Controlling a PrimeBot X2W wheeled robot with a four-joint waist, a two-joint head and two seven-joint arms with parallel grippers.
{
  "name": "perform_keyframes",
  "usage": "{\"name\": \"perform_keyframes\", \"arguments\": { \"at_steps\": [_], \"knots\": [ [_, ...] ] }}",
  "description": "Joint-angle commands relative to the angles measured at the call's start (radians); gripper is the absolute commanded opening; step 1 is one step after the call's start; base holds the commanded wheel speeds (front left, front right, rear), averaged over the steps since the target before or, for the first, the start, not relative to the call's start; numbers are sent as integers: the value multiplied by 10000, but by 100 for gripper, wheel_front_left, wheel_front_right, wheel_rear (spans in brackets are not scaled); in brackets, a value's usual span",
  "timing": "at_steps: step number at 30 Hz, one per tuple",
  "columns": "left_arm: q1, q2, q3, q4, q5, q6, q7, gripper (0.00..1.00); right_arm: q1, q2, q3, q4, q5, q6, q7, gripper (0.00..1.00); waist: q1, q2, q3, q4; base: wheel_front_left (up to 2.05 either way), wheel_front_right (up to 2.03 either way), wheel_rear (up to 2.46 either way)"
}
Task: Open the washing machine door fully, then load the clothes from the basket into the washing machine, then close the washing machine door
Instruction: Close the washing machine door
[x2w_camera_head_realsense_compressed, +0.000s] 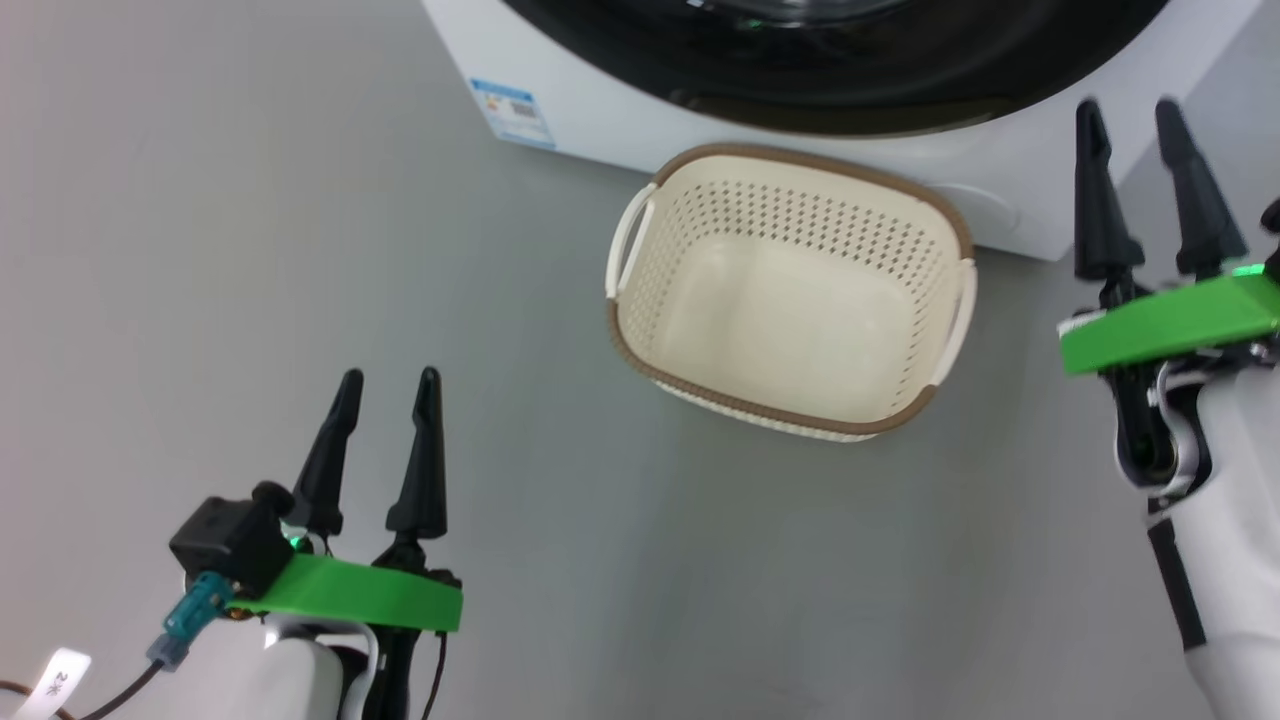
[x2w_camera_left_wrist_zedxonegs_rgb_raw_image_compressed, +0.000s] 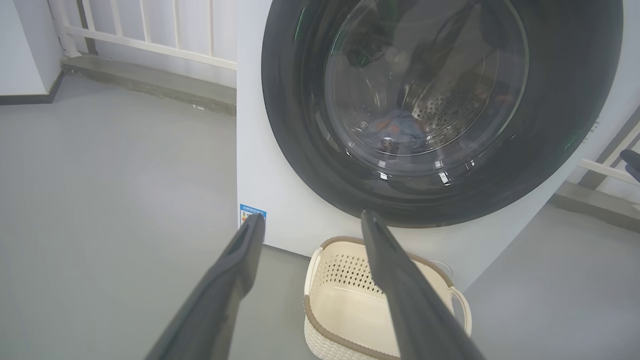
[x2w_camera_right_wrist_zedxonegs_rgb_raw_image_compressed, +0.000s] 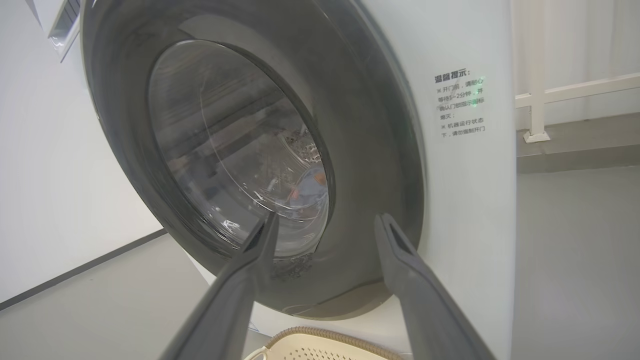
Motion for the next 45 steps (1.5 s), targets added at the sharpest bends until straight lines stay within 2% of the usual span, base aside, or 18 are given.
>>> {"name": "perform_keyframes", "arguments": {
  "at_steps": [1, 10, 24, 45],
  "knots": [
    [216, 400, 386, -63, 64, -21, -65, 100, 476, 175, 136, -256, 108, 0, 0, 100, 0, 0, -607, -600, 0, 0, 0],
    [448, 838, 725, 329, 135, -21, -65, 100, 1596, 418, -44, -317, 92, 0, 0, 100, 0, 0, -1274, -1430, 0, 0, 0],
    [1053, 1095, 1142, 647, 328, -21, -65, 100, 3012, 641, -111, -386, 6, 0, 0, 100, 0, 0, -2189, -2515, 0, 0, 0],
    [1549, 1327, 1424, 672, 644, -21, -65, 100, 4158, 683, -408, -823, 45, 0, 0, 100, 0, 0, -2824, -3611, 0, 0, 0]
  ]
}}
